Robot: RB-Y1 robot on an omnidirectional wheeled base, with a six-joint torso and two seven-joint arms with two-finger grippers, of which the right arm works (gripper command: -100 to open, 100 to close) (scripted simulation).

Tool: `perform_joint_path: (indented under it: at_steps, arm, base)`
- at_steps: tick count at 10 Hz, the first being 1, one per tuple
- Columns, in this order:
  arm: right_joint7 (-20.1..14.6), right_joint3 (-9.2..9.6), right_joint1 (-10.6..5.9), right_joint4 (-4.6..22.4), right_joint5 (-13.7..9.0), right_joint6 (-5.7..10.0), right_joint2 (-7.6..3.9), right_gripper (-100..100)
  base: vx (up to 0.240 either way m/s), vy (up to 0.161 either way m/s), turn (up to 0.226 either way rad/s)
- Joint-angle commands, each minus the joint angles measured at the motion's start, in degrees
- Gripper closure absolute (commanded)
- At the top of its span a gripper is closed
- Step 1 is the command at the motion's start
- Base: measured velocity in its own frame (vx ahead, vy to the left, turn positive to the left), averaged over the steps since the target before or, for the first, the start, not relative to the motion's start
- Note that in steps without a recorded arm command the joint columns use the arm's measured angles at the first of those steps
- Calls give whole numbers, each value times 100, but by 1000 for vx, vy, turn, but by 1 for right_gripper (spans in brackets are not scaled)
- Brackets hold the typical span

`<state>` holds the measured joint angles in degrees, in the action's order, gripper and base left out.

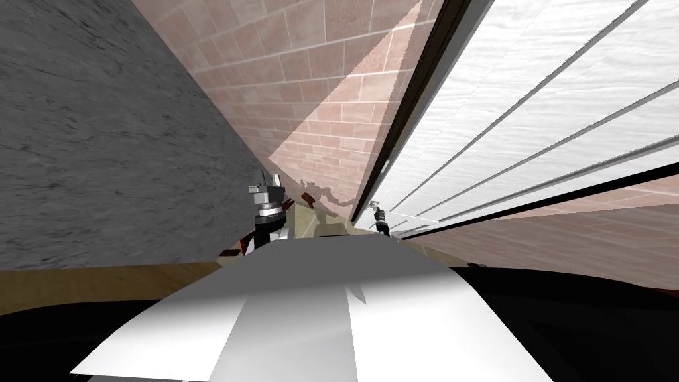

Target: Pull the door open

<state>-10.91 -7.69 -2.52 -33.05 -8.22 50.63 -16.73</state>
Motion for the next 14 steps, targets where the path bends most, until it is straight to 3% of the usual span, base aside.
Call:
perform_joint_path:
  at_steps: [1,4,5,13,14]
  arm:
    - [-122,90,14,6,55,51,-63,100]
    - [-299,236,63,-15,145,103,-156,100]
    - [-261,222,59,-32,135,74,-126,100]
    - [-857,721,406,-123,432,525,-490,100]
    - [-807,704,402,-145,420,470,-443,100]
  base:
    - [-208,-22,109]
    - [-218,-57,103]
    - [-101,-17,32]
    - [-231,-50,102]
    - [-104,-44,39]
